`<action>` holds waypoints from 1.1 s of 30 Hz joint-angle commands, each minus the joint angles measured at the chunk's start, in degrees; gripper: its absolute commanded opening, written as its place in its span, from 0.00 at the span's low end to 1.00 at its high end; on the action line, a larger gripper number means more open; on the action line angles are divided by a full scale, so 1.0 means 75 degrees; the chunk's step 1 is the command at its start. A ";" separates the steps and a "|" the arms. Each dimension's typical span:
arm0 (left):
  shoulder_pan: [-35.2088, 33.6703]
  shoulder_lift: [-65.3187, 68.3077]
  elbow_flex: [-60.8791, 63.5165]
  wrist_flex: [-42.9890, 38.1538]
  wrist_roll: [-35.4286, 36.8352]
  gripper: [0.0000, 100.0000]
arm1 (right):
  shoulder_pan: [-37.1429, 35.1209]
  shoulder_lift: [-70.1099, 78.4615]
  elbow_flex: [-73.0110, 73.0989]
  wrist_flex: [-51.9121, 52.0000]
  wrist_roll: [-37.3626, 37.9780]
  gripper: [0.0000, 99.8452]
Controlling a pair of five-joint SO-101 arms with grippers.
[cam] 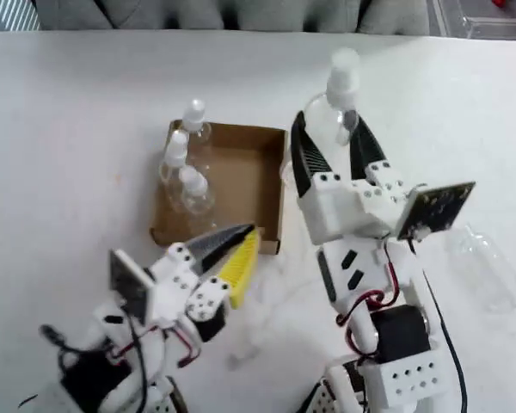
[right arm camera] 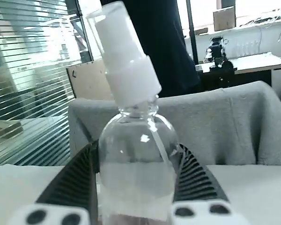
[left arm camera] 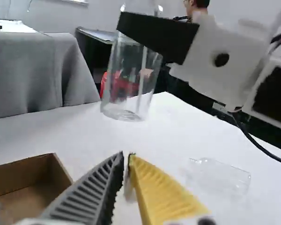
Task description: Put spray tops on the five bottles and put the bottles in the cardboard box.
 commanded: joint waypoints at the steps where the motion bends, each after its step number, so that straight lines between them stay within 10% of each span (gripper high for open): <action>1: 0.0369 -0.0029 0.1700 -0.3282 0.0000 0.02 | -0.0557 0.0299 -0.0504 -0.0182 -0.0117 0.01; 25: -0.0475 -0.0018 0.2415 -0.3810 0.0000 0.02 | -0.2385 -0.0897 -0.0469 0.2350 -0.0070 0.01; 33: -0.0475 -0.0018 0.2415 -0.2696 -0.0047 0.02 | -0.1623 -0.0486 -0.0234 0.1495 0.0363 0.01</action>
